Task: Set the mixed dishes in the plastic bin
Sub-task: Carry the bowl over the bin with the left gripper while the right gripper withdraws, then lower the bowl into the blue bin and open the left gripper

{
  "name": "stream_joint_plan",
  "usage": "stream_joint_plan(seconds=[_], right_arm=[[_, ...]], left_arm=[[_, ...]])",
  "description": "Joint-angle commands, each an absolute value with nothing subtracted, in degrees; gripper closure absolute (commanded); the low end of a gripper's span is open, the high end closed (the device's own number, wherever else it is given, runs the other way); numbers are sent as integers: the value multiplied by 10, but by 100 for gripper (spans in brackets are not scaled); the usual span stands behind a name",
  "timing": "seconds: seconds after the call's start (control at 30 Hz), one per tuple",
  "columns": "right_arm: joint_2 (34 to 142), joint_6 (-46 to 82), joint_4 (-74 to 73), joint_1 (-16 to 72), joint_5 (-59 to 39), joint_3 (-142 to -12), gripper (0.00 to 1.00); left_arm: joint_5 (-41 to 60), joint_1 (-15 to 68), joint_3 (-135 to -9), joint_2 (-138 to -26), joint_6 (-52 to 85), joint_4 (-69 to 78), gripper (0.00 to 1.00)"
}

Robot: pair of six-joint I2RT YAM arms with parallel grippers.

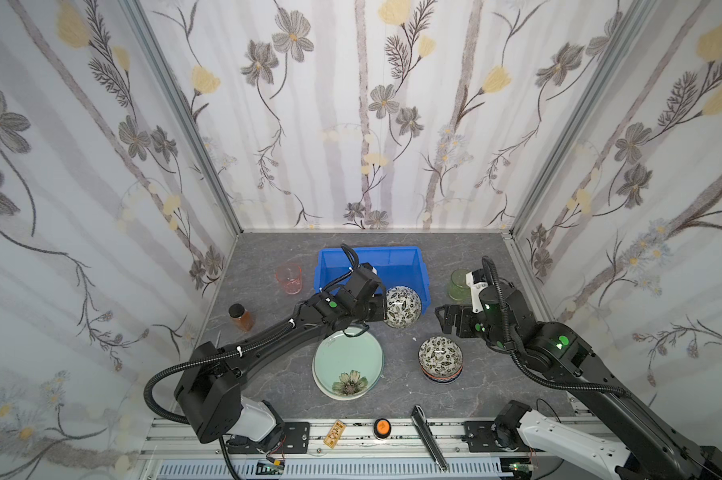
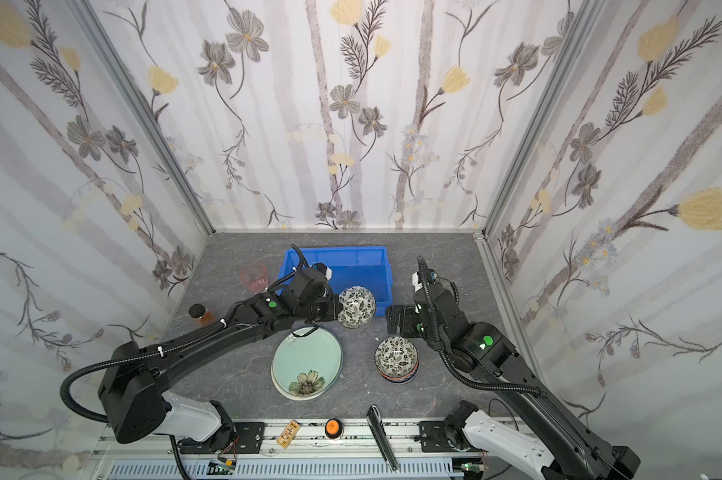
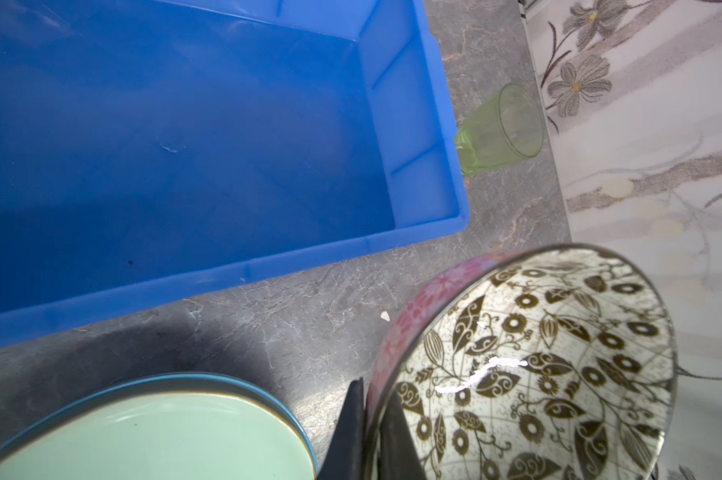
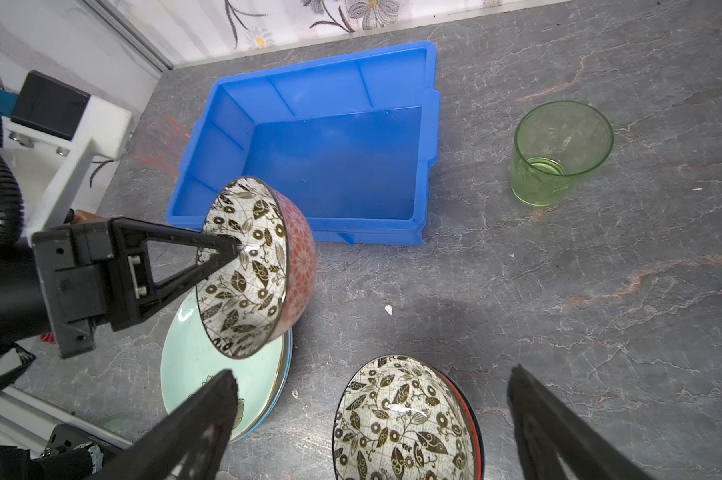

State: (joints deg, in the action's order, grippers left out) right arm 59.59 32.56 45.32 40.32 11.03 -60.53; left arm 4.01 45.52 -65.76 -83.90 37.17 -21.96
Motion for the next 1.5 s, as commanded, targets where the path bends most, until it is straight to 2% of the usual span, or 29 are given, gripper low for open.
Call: stream_joint_plan(seconds=[0.0,0.43,0.9,1.47], right_arm=[[593,333,429,396,107,-596,0],[577,320,409,370,80,-557,0],[570,285,405,330,53,-538,0],[583,225,391,274,-2,-528,0]], left_arm=[[22,439,-684,-853,338,-235,100],[9,377,-823,-976,275,-266,100],[24,367,-974,-1140,272,-285,100],[50,370,-1001,-1219,305,-290,100]])
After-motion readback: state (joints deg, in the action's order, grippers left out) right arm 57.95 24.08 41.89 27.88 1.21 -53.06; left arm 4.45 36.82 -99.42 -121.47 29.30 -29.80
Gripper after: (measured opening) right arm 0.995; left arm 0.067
